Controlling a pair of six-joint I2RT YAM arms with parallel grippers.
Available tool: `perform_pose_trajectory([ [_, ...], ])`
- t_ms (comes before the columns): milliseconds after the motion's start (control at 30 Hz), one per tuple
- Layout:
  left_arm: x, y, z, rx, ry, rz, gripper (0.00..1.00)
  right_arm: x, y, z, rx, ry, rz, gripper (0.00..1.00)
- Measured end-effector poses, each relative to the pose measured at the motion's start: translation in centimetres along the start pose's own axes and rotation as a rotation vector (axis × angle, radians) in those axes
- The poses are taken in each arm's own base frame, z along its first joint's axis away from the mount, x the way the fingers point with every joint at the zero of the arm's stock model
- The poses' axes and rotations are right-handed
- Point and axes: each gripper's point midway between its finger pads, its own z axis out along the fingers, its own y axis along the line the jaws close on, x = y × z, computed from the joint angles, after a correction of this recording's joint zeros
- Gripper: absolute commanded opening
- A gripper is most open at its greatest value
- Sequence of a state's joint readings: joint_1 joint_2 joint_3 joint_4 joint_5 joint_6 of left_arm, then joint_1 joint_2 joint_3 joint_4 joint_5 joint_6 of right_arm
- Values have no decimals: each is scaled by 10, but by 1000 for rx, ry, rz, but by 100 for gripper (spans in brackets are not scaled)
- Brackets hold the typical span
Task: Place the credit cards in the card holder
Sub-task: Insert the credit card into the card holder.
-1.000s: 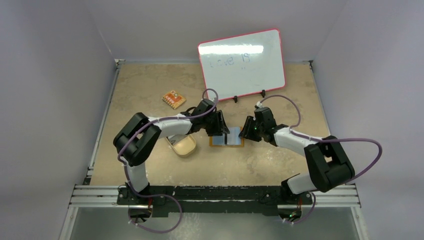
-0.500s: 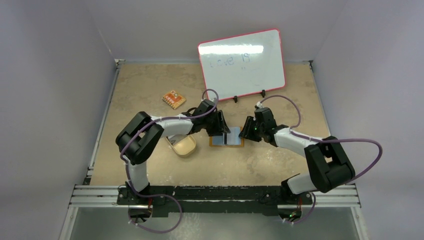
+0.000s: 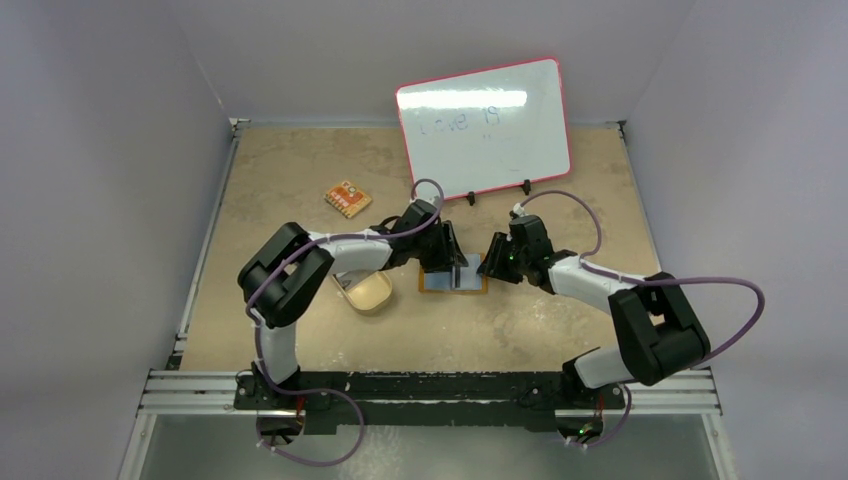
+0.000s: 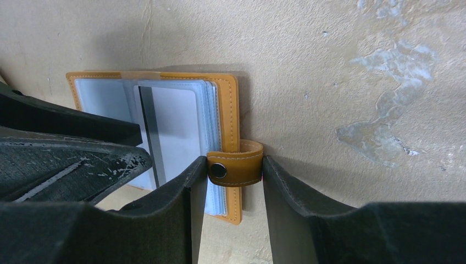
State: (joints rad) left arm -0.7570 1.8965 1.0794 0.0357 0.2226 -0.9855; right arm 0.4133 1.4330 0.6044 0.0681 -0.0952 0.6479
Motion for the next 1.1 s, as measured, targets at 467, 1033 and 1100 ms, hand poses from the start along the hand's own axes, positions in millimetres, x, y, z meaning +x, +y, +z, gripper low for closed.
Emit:
perform_pose_trajectory([
  [467, 6, -6, 4, 0, -3, -20, 45, 0, 1, 0, -2, 2, 0, 49],
  [1033, -9, 0, -16, -80, -72, 73, 55, 0, -5, -7, 45, 14, 1, 53],
  [1100, -14, 1, -27, -103, -92, 113, 56, 0, -6, -11, 53, 13, 1, 53],
])
